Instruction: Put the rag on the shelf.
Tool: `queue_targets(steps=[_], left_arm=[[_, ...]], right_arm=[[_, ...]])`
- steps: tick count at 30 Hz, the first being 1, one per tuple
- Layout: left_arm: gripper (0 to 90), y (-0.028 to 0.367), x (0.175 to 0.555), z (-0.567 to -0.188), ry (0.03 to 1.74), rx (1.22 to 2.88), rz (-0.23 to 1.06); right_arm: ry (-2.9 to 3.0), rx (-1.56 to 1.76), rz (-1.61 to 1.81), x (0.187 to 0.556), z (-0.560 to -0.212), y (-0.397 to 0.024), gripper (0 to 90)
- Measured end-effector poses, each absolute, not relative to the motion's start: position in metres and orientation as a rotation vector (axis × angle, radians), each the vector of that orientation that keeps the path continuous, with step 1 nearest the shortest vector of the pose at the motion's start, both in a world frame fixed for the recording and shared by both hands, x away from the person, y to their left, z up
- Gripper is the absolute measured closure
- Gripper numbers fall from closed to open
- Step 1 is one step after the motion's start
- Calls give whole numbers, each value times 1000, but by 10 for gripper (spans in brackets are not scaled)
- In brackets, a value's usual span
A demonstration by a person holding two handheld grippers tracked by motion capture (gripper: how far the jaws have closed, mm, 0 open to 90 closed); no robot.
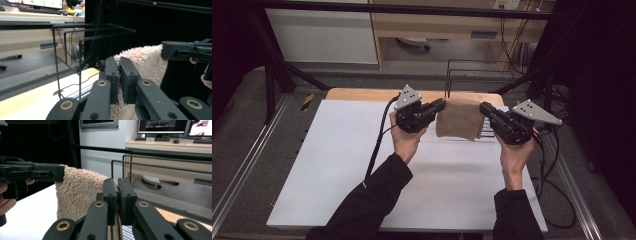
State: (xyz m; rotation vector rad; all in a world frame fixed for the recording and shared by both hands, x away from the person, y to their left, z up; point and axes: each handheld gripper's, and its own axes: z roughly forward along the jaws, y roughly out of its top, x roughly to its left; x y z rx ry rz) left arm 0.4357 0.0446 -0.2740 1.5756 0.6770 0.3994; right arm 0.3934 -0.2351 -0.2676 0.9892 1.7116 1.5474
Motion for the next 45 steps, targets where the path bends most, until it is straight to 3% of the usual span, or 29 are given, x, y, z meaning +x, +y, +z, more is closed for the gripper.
queue_targets(steps=[45], left_arm=[[849,0,474,-208,634,1450,461]], right_arm=[[1530,943,1544,424,-200,-266,855]])
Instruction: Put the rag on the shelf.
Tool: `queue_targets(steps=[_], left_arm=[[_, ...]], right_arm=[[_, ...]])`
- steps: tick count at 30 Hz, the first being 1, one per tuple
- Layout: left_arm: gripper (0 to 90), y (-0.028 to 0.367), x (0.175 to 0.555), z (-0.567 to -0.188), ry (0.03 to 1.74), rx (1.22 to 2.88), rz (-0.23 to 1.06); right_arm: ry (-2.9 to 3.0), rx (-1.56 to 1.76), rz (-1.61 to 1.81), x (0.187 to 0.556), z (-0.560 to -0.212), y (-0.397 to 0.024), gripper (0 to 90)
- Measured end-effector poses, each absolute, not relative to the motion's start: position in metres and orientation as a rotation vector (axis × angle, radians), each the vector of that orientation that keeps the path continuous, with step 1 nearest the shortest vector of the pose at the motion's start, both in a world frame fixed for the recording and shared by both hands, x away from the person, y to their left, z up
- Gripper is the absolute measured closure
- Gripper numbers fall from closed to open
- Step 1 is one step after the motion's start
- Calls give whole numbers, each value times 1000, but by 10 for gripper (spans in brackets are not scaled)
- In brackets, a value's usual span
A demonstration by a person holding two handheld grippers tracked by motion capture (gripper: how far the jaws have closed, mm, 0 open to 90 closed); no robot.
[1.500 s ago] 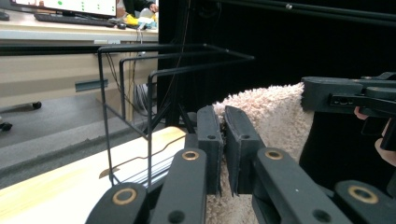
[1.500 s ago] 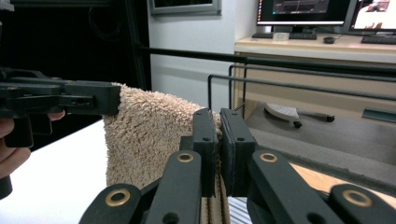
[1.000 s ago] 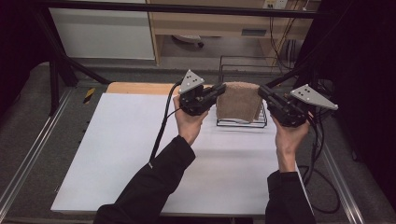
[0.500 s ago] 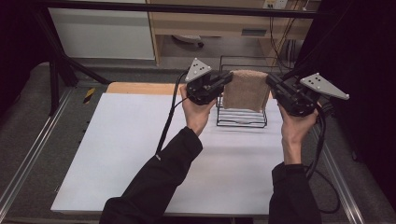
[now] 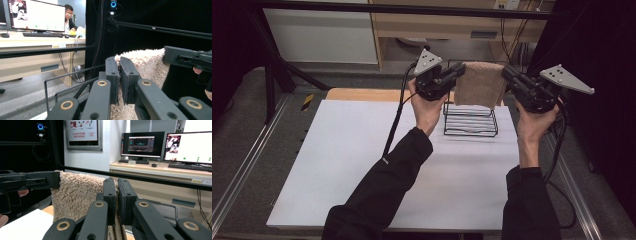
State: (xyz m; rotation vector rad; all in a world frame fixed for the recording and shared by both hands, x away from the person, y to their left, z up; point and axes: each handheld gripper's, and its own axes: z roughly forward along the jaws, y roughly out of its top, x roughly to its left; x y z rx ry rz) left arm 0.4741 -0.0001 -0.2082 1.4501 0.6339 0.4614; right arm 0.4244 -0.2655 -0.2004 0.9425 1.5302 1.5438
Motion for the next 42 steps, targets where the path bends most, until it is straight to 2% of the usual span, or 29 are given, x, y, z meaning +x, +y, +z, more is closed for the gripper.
queue_targets(steps=[26,42], left_arm=[[848,-7,499,-179,625,1424,497],[848,-14,520,-173,640,1430,514]], right_arm=[[1492,924,1525,452,-169,-267,855],[1490,931,1520,473,-164,-272,855]])
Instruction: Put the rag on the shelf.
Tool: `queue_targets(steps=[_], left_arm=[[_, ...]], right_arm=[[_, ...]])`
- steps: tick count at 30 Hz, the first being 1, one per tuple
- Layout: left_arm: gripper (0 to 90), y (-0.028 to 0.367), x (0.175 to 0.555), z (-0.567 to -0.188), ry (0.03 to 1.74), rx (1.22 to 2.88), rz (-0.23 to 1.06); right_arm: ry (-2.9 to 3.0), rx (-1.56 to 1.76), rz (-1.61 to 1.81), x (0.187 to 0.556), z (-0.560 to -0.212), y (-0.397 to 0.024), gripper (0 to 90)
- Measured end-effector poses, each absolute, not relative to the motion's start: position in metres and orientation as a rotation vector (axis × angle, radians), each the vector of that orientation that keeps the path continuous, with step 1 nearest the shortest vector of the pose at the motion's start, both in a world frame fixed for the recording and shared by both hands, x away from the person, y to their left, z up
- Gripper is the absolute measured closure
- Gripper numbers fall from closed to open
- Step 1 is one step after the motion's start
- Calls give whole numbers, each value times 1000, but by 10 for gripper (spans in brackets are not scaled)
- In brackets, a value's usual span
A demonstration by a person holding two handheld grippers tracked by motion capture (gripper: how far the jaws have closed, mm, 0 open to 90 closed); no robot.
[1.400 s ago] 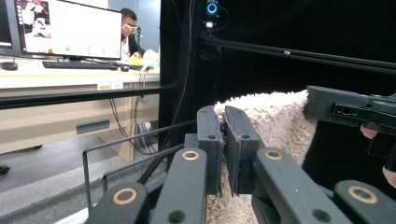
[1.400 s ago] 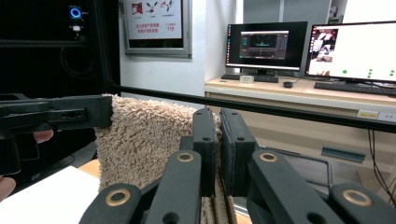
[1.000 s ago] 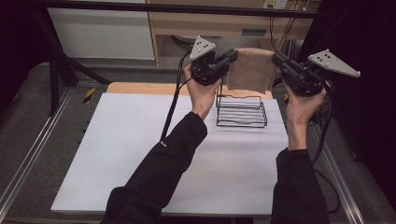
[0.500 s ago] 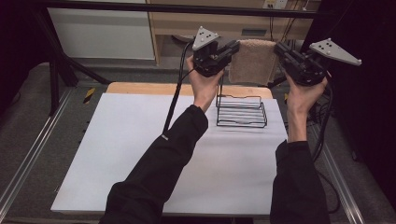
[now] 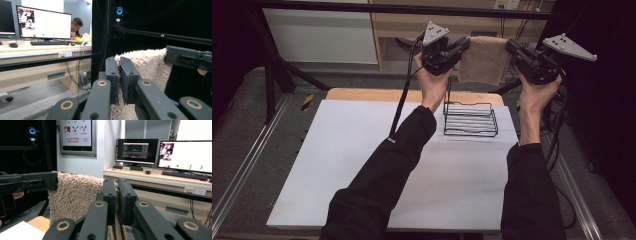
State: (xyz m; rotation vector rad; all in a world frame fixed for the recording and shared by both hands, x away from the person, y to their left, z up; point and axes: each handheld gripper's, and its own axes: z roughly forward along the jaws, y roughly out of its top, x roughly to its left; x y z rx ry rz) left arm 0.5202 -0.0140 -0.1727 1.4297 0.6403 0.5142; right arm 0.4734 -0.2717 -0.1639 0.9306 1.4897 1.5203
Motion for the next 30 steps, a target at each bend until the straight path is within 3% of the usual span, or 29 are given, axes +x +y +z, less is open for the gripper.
queue_targets(steps=[11,30], left_arm=[[848,-20,538,-173,648,1471,574],[845,-17,559,-205,680,1531,504]], right_arm=[[1490,962,1537,494,-168,-275,854],[1562,996,1495,515,-194,-274,853]])
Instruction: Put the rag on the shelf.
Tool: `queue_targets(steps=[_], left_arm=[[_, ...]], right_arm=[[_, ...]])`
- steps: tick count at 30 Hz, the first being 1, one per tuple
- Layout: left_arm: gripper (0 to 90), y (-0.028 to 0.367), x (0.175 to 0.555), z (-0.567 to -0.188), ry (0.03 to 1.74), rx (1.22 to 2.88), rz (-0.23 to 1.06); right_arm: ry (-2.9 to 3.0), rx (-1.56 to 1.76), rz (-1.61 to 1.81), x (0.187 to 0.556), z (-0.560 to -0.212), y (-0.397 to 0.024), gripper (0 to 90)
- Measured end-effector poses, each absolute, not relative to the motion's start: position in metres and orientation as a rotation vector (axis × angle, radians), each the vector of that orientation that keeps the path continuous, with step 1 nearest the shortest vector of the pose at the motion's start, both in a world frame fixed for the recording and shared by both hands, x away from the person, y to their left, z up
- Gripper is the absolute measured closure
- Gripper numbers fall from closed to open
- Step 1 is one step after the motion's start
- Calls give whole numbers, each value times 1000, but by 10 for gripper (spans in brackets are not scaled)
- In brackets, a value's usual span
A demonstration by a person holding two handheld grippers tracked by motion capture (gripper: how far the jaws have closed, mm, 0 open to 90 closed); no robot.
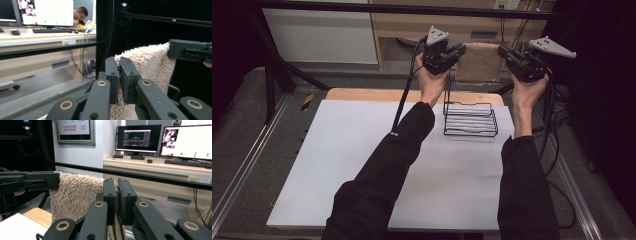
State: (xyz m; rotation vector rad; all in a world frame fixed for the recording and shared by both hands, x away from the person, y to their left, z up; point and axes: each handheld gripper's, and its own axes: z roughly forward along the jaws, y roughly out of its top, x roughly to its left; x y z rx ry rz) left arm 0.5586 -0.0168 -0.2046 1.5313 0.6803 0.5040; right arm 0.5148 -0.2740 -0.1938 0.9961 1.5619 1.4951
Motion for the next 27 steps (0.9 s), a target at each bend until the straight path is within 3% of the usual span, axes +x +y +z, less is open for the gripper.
queue_targets(steps=[10,27], left_arm=[[844,-25,548,-222,648,1590,476],[837,-20,533,-227,586,1641,443]], right_arm=[[1588,1029,1494,506,-218,-287,852],[1622,995,1493,487,-223,-291,847]])
